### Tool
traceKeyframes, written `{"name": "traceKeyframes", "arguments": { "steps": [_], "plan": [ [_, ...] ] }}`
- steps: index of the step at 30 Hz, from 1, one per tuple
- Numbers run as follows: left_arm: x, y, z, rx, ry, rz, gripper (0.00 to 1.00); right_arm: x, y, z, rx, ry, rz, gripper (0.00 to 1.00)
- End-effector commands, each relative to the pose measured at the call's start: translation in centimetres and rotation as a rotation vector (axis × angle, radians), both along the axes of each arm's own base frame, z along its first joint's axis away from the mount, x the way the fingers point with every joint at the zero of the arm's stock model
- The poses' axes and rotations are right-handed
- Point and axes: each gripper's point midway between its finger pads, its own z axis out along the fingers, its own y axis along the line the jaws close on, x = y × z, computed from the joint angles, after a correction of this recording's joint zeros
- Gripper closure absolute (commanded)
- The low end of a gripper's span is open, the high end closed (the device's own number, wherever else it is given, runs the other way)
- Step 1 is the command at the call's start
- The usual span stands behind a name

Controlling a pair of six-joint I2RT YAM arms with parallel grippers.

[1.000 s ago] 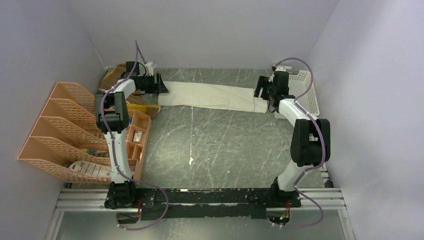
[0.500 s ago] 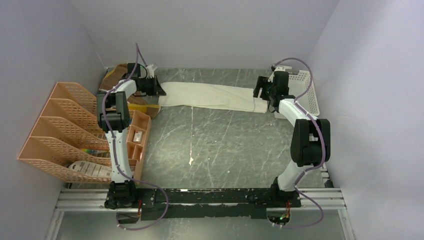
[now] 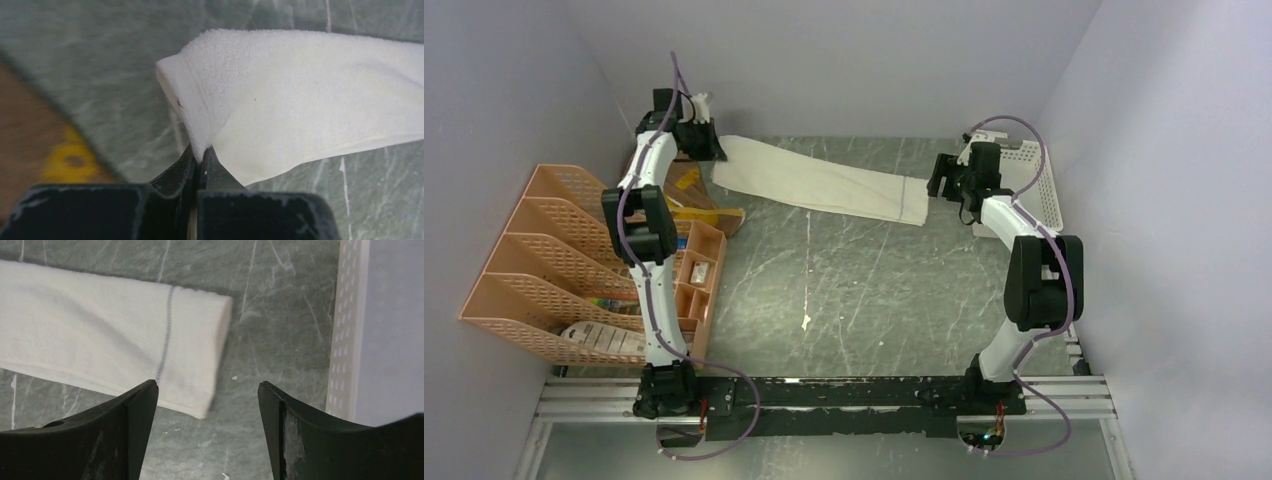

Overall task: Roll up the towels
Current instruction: Fold the towel at the center of the board.

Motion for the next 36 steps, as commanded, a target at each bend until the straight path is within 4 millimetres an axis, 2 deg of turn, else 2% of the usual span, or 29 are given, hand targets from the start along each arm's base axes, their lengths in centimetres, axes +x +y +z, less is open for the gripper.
{"name": "traceKeyframes", "arguments": {
  "steps": [1,6,10,12,15,17,19,20,23,36],
  "plan": [
    [-0.9,4.8,3.4,0.181,-0.007,0.075,0.93,0.6,0.9,0.2,0.01,0.014,0.046,0.26],
    [-1.7,7.9,4.1,0.338,0.001,0.122,0.94,0.9,1.5,-0.2,-0.005,0.039,0.067,0.26],
    [-1.8,10.5,6.3,0.384,-0.025,0.211,0.93,0.9,2.2,-0.6,-0.017,0.054,0.083,0.26],
    [-1.6,10.4,7.9,0.383,-0.052,0.227,0.93,0.9,2.6,-0.8,-0.023,0.062,0.09,0.26],
    [-1.2,8.7,10.5,0.401,-0.098,0.222,0.93,1.0,3.3,-1.1,-0.033,0.07,0.103,0.26],
    [-0.9,6.7,11.8,0.448,-0.129,0.201,0.93,0.9,3.9,-1.4,-0.044,0.081,0.118,0.26],
    [-0.8,3.2,12.6,0.489,-0.155,0.167,0.93,0.8,4.3,-1.8,-0.055,0.092,0.125,0.26],
    [-0.9,1.2,12.8,0.502,-0.166,0.146,0.93,0.8,4.3,-1.9,-0.061,0.096,0.125,0.26],
    [-0.9,-2.6,12.8,0.52,-0.184,0.124,0.93,0.6,4.2,-2.1,-0.069,0.099,0.106,0.26],
    [-2.2,-20.5,7.8,0.52,-0.245,-0.019,0.93,-1.1,3.7,-0.5,-0.028,0.04,0.045,0.25]
  ]
}}
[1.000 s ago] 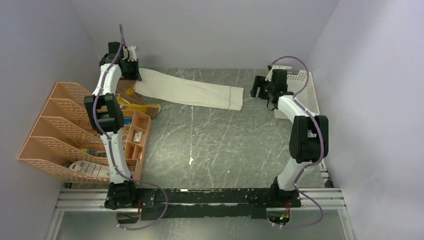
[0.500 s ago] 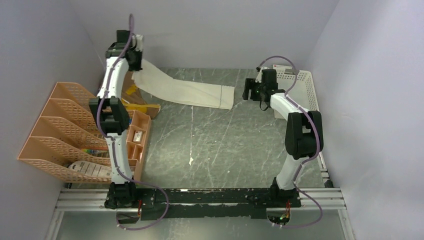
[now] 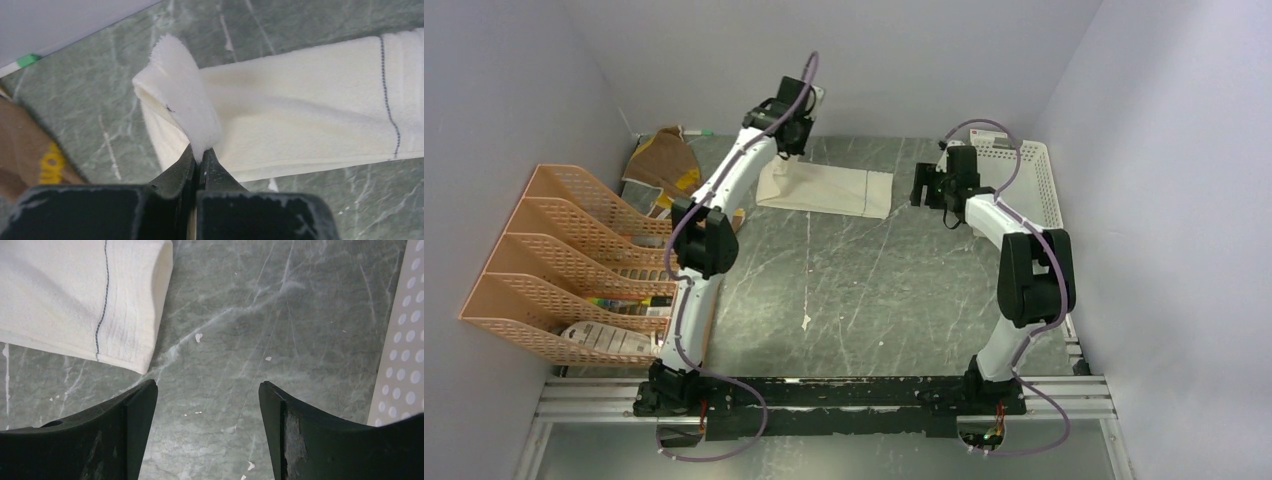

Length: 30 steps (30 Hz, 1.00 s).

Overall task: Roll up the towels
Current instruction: Fold the towel at the center of the board.

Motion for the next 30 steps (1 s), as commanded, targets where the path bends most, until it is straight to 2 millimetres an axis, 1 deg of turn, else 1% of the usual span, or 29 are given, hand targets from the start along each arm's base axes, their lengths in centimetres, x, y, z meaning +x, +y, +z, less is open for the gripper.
{"name": "traceKeyframes", "arguments": {
  "steps": [1,4,7,12,15,20,22,26,30],
  "plan": [
    [0.1,-5.0,-0.9,-0.005,-0.06,-0.003,0.93,0.3,-0.6,2.3,0.014,-0.075,-0.049,0.25],
    [-0.3,-8.4,-1.9,-0.044,-0.073,-0.039,0.93,-0.1,-1.0,2.8,0.04,-0.088,-0.103,0.24],
    [-0.5,-12.1,-2.7,-0.122,-0.09,-0.108,0.93,-0.8,-0.9,3.5,0.086,-0.106,-0.132,0.24],
    [-1.5,-17.3,-4.4,-0.237,-0.077,-0.226,0.93,-1.9,-1.5,4.7,0.116,-0.146,-0.194,0.23],
    [-2.5,-20.0,-5.4,-0.313,-0.051,-0.289,0.93,-2.2,-1.8,5.2,0.11,-0.155,-0.194,0.23],
    [-3.6,-22.1,-7.5,-0.37,0.003,-0.328,0.93,-2.4,-2.2,5.6,0.098,-0.161,-0.195,0.22],
    [-4.1,-22.5,-8.3,-0.386,0.025,-0.335,0.93,-2.4,-2.3,5.8,0.098,-0.164,-0.196,0.22],
    [-5.0,-23.3,-9.7,-0.423,0.071,-0.353,0.93,-2.4,-2.1,5.4,0.105,-0.153,-0.191,0.22],
    [-5.8,-24.1,-10.4,-0.468,0.11,-0.375,0.93,-2.4,-2.0,5.0,0.109,-0.143,-0.189,0.22]
  ]
}}
